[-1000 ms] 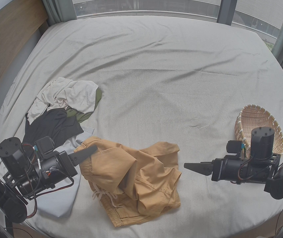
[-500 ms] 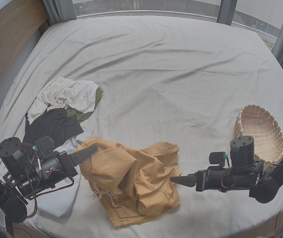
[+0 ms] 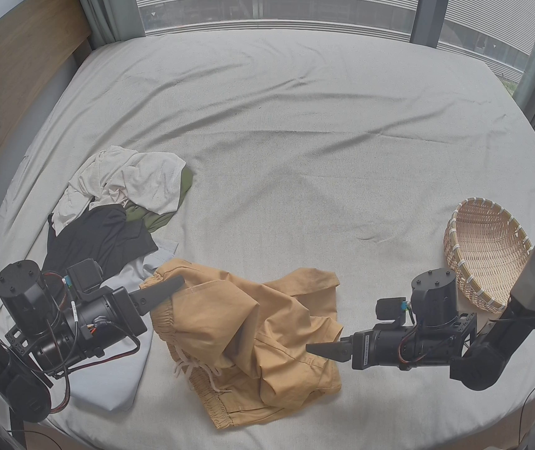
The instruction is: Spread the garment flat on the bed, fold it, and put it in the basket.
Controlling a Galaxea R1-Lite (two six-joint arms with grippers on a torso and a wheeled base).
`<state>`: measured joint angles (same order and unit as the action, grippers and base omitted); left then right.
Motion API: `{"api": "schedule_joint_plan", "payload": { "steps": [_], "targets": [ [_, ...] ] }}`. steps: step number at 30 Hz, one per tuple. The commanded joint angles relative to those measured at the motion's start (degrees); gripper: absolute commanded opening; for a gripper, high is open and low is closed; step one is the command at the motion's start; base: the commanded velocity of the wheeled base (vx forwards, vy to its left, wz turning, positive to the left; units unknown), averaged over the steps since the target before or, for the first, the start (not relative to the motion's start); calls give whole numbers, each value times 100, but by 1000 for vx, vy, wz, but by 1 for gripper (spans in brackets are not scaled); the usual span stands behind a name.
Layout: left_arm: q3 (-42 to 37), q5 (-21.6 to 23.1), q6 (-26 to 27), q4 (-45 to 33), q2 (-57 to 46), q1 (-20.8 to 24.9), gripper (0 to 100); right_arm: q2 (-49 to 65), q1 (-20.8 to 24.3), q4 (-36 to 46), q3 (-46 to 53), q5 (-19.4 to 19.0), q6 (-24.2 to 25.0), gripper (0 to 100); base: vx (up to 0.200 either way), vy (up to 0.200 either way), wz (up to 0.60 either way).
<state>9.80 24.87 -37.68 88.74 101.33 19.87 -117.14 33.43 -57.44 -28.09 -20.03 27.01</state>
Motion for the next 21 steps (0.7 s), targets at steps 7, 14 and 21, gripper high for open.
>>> {"api": "schedule_joint_plan", "payload": {
  "steps": [7,14,21],
  "targets": [
    [4,0,-2,12,-17,-1,0,-450,226,-48,-285,307,50,0,0,0,0],
    [13,0,-2,12,1,-1,0,-529,243,-268,-364,500,348,0,0,0,0],
    [154,-8,-2,12,89,-10,0,358,129,-716,330,491,498,0,0,0,0]
  ]
}}
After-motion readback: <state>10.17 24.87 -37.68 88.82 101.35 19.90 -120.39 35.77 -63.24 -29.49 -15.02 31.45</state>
